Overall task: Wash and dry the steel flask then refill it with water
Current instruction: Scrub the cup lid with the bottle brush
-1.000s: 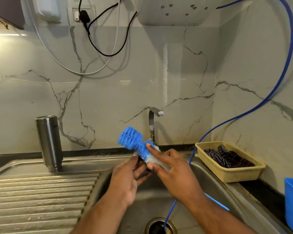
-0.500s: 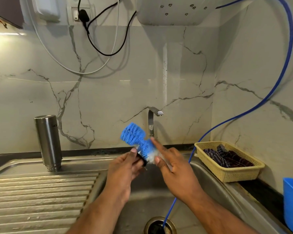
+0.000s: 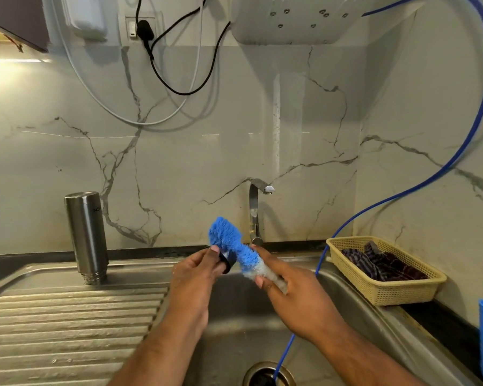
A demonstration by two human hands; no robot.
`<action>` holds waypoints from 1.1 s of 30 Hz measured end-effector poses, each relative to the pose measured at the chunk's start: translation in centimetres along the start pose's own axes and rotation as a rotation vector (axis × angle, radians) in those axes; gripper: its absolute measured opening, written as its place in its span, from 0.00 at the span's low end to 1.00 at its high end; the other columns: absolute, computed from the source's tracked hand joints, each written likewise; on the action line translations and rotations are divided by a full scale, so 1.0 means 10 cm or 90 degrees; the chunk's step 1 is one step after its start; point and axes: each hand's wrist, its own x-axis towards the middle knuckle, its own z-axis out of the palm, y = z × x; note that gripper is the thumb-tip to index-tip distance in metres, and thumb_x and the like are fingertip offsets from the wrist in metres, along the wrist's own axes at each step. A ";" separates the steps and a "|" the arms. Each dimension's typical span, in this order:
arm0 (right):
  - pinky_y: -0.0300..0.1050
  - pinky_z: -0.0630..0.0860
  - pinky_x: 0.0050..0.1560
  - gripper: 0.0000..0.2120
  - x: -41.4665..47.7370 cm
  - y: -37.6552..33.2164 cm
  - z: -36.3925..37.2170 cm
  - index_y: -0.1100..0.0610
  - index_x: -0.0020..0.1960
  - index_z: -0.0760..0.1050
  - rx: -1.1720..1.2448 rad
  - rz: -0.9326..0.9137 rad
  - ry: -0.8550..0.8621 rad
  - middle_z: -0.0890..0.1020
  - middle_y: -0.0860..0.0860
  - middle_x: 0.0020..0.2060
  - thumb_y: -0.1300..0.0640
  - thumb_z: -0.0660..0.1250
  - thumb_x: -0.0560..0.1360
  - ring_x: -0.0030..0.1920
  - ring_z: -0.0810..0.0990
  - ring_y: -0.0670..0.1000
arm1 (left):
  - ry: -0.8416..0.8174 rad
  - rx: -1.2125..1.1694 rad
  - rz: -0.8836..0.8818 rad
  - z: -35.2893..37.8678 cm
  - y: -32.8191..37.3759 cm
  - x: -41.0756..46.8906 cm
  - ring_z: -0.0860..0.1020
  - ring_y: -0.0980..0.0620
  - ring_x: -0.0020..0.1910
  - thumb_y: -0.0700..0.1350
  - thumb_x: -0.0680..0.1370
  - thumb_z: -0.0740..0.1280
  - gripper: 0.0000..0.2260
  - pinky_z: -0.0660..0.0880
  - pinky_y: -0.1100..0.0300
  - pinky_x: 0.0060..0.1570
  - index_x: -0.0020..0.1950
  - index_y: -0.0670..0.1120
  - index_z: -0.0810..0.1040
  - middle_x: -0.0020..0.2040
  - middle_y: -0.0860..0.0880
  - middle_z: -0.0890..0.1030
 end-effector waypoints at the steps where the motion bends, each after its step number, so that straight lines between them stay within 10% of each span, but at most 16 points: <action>1: 0.42 0.77 0.64 0.28 0.00 0.00 0.01 0.23 0.74 0.56 0.005 0.001 -0.006 0.78 0.35 0.66 0.45 0.64 0.82 0.62 0.76 0.37 | -0.013 0.001 -0.006 0.00 0.01 -0.01 0.86 0.54 0.44 0.42 0.82 0.66 0.08 0.77 0.56 0.54 0.50 0.43 0.84 0.42 0.48 0.88; 6: 0.38 0.78 0.53 0.27 0.04 0.00 0.03 0.24 0.74 0.56 -0.015 -0.008 0.023 0.81 0.36 0.55 0.45 0.63 0.82 0.53 0.79 0.39 | -0.055 0.118 0.036 0.07 -0.06 -0.05 0.86 0.53 0.49 0.46 0.82 0.67 0.07 0.79 0.53 0.60 0.53 0.47 0.85 0.46 0.49 0.88; 13: 0.43 0.80 0.56 0.29 0.01 -0.03 0.07 0.25 0.76 0.53 -0.029 -0.039 0.012 0.81 0.38 0.60 0.45 0.62 0.83 0.56 0.78 0.38 | 0.023 -0.225 -0.135 0.00 0.05 0.04 0.85 0.45 0.51 0.40 0.83 0.64 0.07 0.75 0.42 0.65 0.54 0.40 0.80 0.47 0.41 0.87; 20: 0.42 0.78 0.47 0.35 -0.03 -0.03 0.01 0.21 0.73 0.41 -0.163 -0.109 0.063 0.79 0.39 0.51 0.48 0.60 0.83 0.49 0.75 0.43 | -0.034 -0.045 -0.090 0.09 -0.04 -0.06 0.83 0.44 0.52 0.42 0.82 0.64 0.09 0.77 0.47 0.62 0.53 0.42 0.83 0.50 0.40 0.86; 33: 0.36 0.68 0.35 0.37 0.00 0.06 -0.12 0.32 0.79 0.54 -0.282 -0.193 0.109 0.75 0.40 0.43 0.57 0.65 0.79 0.46 0.69 0.44 | -0.088 -0.323 -0.228 -0.11 0.33 -0.07 0.86 0.40 0.46 0.36 0.82 0.59 0.09 0.83 0.42 0.52 0.54 0.35 0.79 0.48 0.34 0.85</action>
